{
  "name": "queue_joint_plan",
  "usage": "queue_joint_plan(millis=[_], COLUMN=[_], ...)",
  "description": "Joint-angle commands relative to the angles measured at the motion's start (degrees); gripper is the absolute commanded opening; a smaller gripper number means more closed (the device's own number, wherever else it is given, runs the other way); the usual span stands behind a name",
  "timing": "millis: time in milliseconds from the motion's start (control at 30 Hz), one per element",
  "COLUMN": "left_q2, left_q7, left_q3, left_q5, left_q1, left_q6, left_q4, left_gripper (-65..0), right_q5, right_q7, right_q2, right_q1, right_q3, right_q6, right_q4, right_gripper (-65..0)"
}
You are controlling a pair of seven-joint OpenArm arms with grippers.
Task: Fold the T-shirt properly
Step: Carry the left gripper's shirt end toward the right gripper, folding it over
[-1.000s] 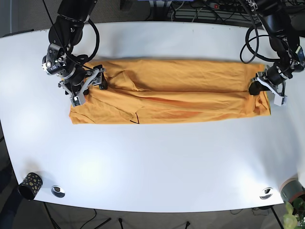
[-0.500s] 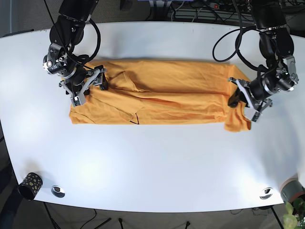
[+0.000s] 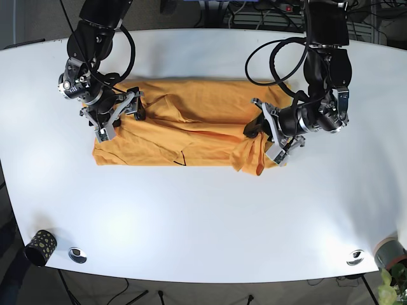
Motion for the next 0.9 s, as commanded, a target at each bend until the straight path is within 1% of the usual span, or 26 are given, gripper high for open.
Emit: queue_joint_plan(millis=[0,33,67,100,167,200,300,367,400,533,633,767,867], left_q2=[-0.22,-0.22,-0.13,0.05,0.93,1.01,1.36,1.36,1.36,1.36,1.36,1.10,0.84], left_q7=[-1.71,-1.71,-1.71,-1.71,-1.62,-1.53,-1.53,-1.44,-1.44,-1.44,-1.44,-1.35,-1.35], left_q3=[0.41,0.68,0.94,1.12,1.12,1.12,1.12,1.21,1.73,8.94,14.30,16.33,14.83], left_q5=[-1.65,-1.73,-1.73,-1.73,-1.73,-1.73,-1.73,-1.73,-1.73,-2.00,-2.00,-2.00,-1.82], left_q1=[-1.66,-1.75,-1.75,-1.93,-2.63,-2.63,-2.63,-2.72,-2.80,-3.51,-4.83,-5.09,-5.18], left_q6=[-0.08,-0.08,-0.08,-0.08,-0.08,-0.08,-0.08,-0.08,-0.08,-0.08,-0.08,-0.08,-0.08], left_q4=[-0.24,-0.60,-0.86,-1.03,-1.21,-1.21,-0.95,-0.86,-0.86,-0.51,2.92,7.76,9.51], left_gripper=[-65.0,-64.6,-62.6,-59.7,-51.8,-46.8,-26.9,-16.0,-13.8,-13.3,-13.3,-13.3,-13.3], right_q5=[0.63,0.63,0.63,0.63,0.63,0.63,0.63,0.63,0.63,0.63,0.63,0.28,0.54], right_q7=[-0.05,-0.05,-0.05,-0.05,-0.05,-0.05,-0.05,-0.05,-0.05,-0.05,-0.05,-0.05,-0.05], right_q2=[0.34,0.34,0.34,0.34,0.34,0.34,0.34,0.34,0.34,0.34,0.43,0.43,0.43], right_q1=[0.47,0.47,0.47,0.47,0.47,0.47,0.47,0.56,0.56,0.56,0.65,0.74,0.74], right_q3=[-0.02,-0.02,-0.02,-0.02,-0.02,-0.02,-0.02,-0.02,-0.02,-0.02,-0.02,-0.02,-0.11], right_q6=[0.10,0.10,0.10,0.10,0.10,0.10,0.10,0.10,0.10,0.10,0.10,0.10,0.10], right_q4=[0.66,0.66,0.66,0.66,0.66,0.66,0.66,0.66,0.66,0.66,0.66,0.66,0.66], right_gripper=[-20.6,-20.6,-20.6,-20.6,-20.6,-20.6,-20.6,-20.6,-20.6,-20.6,-20.6,-20.6,-20.6])
